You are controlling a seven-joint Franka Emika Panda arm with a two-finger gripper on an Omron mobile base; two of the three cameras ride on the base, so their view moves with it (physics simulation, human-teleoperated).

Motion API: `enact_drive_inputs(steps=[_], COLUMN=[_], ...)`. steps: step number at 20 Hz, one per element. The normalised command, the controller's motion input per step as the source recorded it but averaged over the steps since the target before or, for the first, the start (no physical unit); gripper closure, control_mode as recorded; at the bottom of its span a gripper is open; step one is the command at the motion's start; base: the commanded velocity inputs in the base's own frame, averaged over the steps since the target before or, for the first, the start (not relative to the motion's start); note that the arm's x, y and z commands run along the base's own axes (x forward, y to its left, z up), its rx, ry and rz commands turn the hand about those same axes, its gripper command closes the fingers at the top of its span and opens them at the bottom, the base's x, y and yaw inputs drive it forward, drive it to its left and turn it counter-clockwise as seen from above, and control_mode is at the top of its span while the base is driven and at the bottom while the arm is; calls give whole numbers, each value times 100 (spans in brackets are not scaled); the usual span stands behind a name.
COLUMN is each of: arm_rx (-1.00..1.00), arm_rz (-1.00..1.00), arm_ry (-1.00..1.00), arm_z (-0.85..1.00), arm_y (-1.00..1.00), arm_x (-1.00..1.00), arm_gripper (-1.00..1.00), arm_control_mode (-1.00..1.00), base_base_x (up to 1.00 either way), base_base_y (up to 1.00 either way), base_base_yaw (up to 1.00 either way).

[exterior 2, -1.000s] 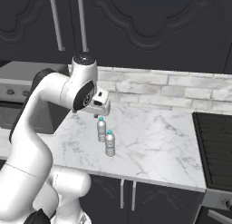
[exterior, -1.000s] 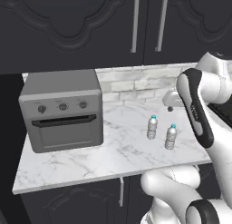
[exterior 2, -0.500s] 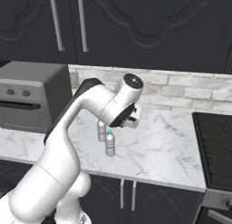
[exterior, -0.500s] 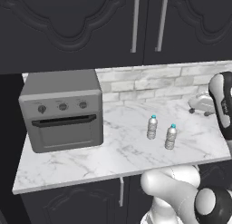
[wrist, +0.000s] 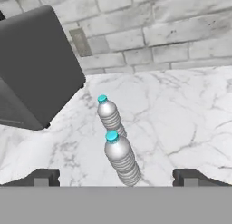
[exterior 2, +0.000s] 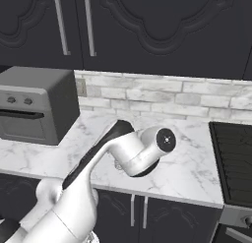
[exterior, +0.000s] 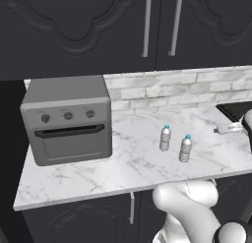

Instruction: Take the bottled waters from the counter and place them in the freezer to freeze. Close the freezer door after placing the bottles.

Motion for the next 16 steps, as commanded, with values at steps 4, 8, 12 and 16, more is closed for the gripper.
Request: enact_drive_inputs(steps=[4,8,12,16], arm_rx=[1,1,0,-3], arm_rz=[18,22,27,25], arm_ry=[-35,-17,-15,-10], arm_z=[-40,-27,-27,-34], arm_y=[2,0,-13,-33], arm_x=[0,-5,-4,0], arm_gripper=[-100,-100,-100,-100], arm_control_mode=[-100,-100,-100,-100], base_base_x=[0,0,0,0], base_base_y=[0,0,0,0], base_base_yaw=[0,0,0,0])
